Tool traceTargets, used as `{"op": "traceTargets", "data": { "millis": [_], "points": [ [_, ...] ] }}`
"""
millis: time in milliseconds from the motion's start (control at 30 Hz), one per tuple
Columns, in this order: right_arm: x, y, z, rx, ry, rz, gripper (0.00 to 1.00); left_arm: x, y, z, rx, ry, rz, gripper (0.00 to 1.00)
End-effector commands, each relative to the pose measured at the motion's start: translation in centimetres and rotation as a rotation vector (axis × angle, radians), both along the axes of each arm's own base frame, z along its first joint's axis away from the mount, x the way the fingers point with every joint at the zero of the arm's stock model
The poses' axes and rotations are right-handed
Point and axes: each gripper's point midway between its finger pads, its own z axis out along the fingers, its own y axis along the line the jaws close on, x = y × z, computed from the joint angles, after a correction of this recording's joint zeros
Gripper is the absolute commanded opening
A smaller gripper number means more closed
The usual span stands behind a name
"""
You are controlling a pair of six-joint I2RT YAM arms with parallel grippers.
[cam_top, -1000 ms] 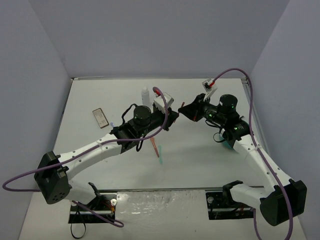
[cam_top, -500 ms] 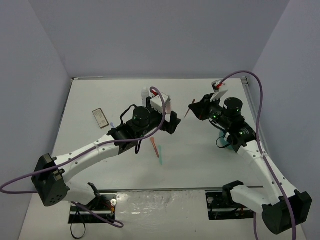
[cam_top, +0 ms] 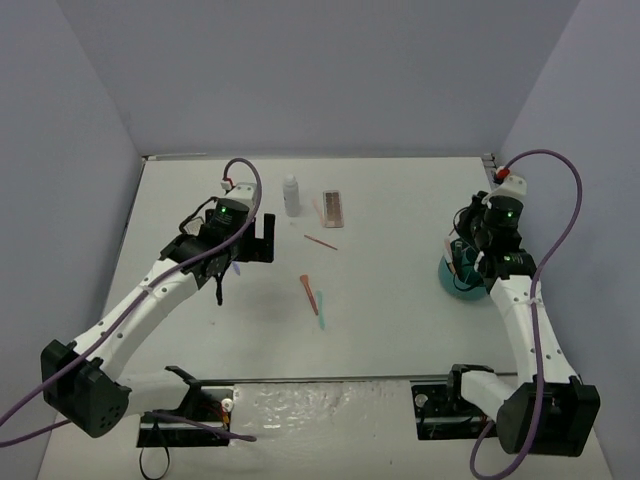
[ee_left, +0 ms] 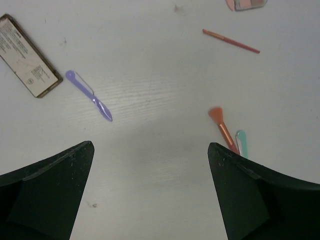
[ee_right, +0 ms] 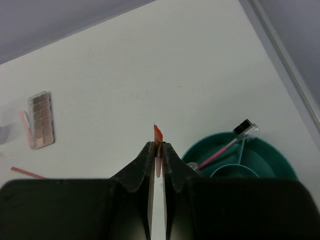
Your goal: Organize the makeup
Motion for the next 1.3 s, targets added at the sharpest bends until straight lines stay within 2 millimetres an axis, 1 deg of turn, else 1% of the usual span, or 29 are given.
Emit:
{"op": "traceTargets", "data": {
  "millis": [0,67,167,300,367,467,500,633,733,833,933,1100,1167,1267],
  "points": [
    [1.0,-4.0,1.1,-0.052,-0.041,-0.129,0.0,-2.7,1.1,3.4,-0.023,-0.028,-0.038,0.97],
    [0.9,-5.5,1.0,-0.067,-0.03,-0.174,0.0,-2.9,2.2,3.3,-0.006,-0.047,-0.016,0.97],
    [0.8,-6.8,0.3,-0.072,-0.01,-0.211,0.0,-2.9,3.3,2.3,0.007,-0.041,0.012,0.97],
    [1.2,-7.3,-1.4,-0.059,0.034,-0.216,0.0,-2.5,5.5,1.6,0.004,-0.019,0.082,0.97],
    [1.3,-7.5,-2.2,-0.058,0.05,-0.223,0.0,-2.4,6.1,1.6,-0.005,-0.02,0.103,0.97],
    [1.5,-7.6,-3.3,-0.053,0.069,-0.224,0.0,-2.3,6.2,1.5,-0.031,-0.02,0.108,0.97],
    [1.8,-7.5,-3.9,-0.045,0.078,-0.216,0.0,-2.3,6.1,1.6,-0.049,-0.022,0.106,0.97],
    [2.2,-7.2,-5.3,-0.006,0.078,-0.204,0.0,-2.2,6.3,1.5,-0.064,-0.019,0.116,0.97],
    [2.4,-7.2,-5.9,0.001,0.081,-0.205,0.0,-2.1,6.3,1.4,-0.073,-0.015,0.117,0.97],
    [2.4,-6.6,-6.2,0.021,0.078,-0.178,0.01,-2.1,6.3,1.4,-0.081,-0.013,0.12,0.97],
    [2.2,-6.5,-6.3,0.024,0.078,-0.18,0.12,-2.0,6.4,1.2,-0.089,-0.008,0.124,0.97],
    [1.9,-6.5,-5.6,0.031,0.061,-0.187,0.35,-1.8,6.6,1.0,-0.097,0.0,0.143,0.97],
    [1.7,-6.6,-4.9,0.032,0.046,-0.194,0.46,-1.8,6.5,0.9,-0.1,0.005,0.14,0.97],
    [1.3,-6.5,-3.5,0.031,0.021,-0.193,0.57,-1.9,5.9,0.6,-0.126,0.021,0.122,0.97]
  ]
}}
